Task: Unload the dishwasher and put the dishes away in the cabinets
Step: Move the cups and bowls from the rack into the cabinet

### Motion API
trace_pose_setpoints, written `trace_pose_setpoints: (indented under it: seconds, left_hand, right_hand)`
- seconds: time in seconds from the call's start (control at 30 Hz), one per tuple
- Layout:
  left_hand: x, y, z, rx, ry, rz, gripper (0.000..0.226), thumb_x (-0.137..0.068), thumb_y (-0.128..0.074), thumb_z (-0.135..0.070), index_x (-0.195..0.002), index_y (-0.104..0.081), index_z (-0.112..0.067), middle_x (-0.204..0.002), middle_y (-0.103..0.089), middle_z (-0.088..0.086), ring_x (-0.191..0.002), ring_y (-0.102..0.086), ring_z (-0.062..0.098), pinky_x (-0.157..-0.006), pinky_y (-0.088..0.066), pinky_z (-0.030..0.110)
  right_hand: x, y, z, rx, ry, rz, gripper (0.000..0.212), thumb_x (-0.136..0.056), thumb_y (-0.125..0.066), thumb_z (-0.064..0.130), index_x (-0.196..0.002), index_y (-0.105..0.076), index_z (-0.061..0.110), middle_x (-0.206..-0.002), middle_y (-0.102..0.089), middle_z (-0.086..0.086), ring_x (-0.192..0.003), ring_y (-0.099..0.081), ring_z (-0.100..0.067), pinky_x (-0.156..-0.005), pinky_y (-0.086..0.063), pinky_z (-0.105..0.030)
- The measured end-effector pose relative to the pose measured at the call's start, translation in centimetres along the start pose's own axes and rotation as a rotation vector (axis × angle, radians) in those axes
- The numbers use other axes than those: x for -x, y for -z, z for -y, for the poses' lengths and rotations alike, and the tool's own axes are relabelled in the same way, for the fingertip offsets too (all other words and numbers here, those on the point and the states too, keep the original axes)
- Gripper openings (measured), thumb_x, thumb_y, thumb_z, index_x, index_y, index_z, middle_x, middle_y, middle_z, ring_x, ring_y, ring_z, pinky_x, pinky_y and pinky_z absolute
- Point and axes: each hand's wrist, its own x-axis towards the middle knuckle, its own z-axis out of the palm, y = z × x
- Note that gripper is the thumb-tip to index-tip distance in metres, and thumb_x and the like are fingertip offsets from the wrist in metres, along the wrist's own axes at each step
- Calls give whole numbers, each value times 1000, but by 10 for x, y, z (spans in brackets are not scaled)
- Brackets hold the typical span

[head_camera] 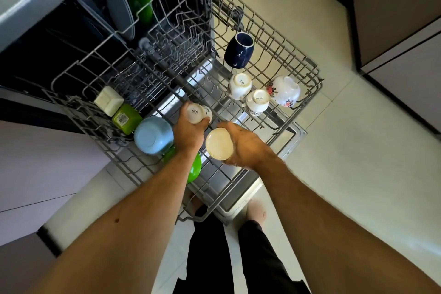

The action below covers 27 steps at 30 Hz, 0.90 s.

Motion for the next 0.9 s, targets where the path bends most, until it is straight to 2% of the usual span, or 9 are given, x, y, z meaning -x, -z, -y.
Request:
trace_pose_setpoints:
  seconds: [0.1,0.33,0.4,0.47,0.57,0.63,0.73,0.8,0.9]
  left_hand:
    - [11,8,0,30,-2,-73,63,-77,-82,-22,-132,-52,-21,-117,-66,-1,-97,-59,11,-83,-48,22]
    - [27,31,-17,18,-64,-101,62,-69,-87,-30,-124,-59,-26,-105,-69,-8,-91,-63,8,-72,-47,14]
    - [34,40,-27,9,-98,-92,59,-67,-87,-30,-119,-61,-27,-108,-64,-3,-87,-59,7,-69,-47,13]
    - [41,50,-41,-7,-117,-104,60,-66,-88,-28,-118,-59,-24,-114,-50,2,-80,-49,-1,-62,-39,3]
    - [53,70,-60,31,-136,-149,60,-64,-88,-23,-115,-57,-20,-119,-39,2,-80,-43,-9,-58,-37,-1]
    - [64,89,-75,65,-167,-175,59,-63,-87,-27,-113,-56,-23,-119,-47,1,-83,-48,-6,-62,-43,5]
    - [85,117,-96,157,-234,-233,51,-63,-83,-32,-105,-53,-30,-100,-64,-2,-84,-61,12,-66,-54,28]
    - [104,135,-113,225,-258,-247,48,-65,-82,-27,-104,-54,-30,-94,-66,-4,-83,-64,16,-65,-53,29]
    - [133,161,-136,332,-304,-233,46,-59,-76,-27,-100,-55,-33,-92,-67,-1,-81,-65,19,-66,-55,34]
  right_hand:
    - [7,1,2,-75,-55,-41,95,-63,-90,25,-138,-33,37,-134,-52,3,-121,-51,-23,-97,-48,-40]
    - [17,19,22,-312,-167,-227,89,-64,-90,30,-132,-33,32,-118,-51,7,-106,-51,-14,-78,-42,-23]
    - [18,27,33,-358,-183,-299,86,-63,-91,31,-128,-34,31,-114,-51,8,-105,-53,-16,-78,-43,-24]
    - [21,35,45,-385,-189,-363,86,-63,-91,32,-128,-36,31,-112,-51,8,-103,-52,-16,-77,-44,-26]
    - [31,52,66,-421,-142,-443,85,-62,-91,35,-129,-38,36,-112,-50,10,-101,-51,-13,-74,-43,-20]
    - [40,64,82,-456,-95,-478,83,-60,-92,32,-126,-42,38,-114,-50,12,-104,-50,-11,-77,-45,-19]
    - [55,78,107,-521,-82,-525,89,-48,-93,40,-125,-47,40,-121,-56,9,-109,-55,-14,-92,-54,-33]
    - [67,89,124,-540,-46,-539,93,-42,-89,47,-124,-46,41,-121,-58,7,-109,-58,-16,-92,-55,-38]
    - [89,110,152,-515,34,-519,91,-43,-87,48,-124,-46,42,-120,-58,7,-107,-59,-16,-89,-53,-32]
